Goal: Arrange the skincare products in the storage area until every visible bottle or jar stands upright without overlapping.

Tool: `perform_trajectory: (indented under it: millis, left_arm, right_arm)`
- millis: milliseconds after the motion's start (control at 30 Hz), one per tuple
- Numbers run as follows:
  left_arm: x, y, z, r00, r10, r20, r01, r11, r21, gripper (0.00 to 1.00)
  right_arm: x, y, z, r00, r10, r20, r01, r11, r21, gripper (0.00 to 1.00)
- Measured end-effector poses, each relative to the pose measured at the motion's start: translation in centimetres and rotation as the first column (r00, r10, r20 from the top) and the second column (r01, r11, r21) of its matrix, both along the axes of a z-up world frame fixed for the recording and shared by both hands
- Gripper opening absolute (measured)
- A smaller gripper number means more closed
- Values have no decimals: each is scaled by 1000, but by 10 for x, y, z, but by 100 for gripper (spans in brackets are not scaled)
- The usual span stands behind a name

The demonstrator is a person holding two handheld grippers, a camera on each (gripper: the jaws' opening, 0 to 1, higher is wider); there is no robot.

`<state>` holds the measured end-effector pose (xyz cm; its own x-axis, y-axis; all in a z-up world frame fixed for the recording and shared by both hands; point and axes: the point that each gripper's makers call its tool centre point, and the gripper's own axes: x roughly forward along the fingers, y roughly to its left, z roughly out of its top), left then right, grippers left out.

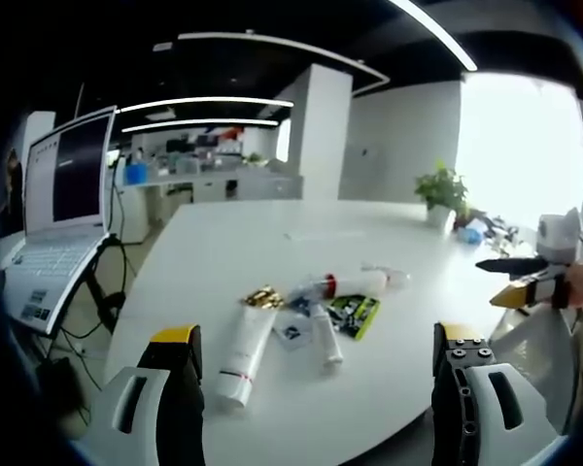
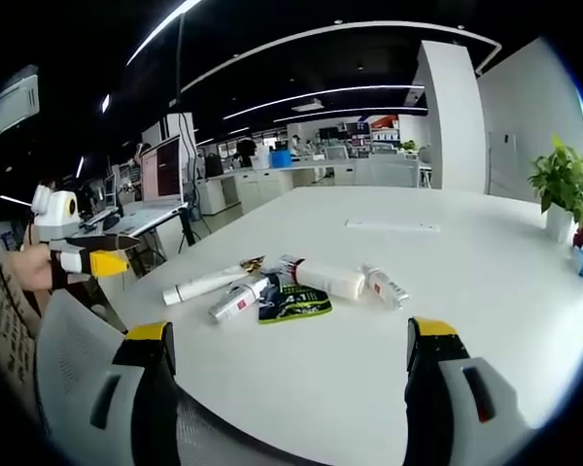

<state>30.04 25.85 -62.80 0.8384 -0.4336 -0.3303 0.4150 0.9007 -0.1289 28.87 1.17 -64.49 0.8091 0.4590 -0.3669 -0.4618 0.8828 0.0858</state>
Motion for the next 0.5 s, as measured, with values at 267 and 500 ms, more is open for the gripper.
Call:
perform_trajectory:
  millis: [267,500]
  left_arm:
    - [0,0,-2,1000,-4,-15,4,1000,-2,97]
    - [0,-2,-3,1000,-12,-26,12,1000,-1,97]
  right_arm:
    - [0,1,-3,1000,4,-16,-4,1000,-3,100]
    - [0,3,-4,1000,15,-25,-15,1000,-12,100]
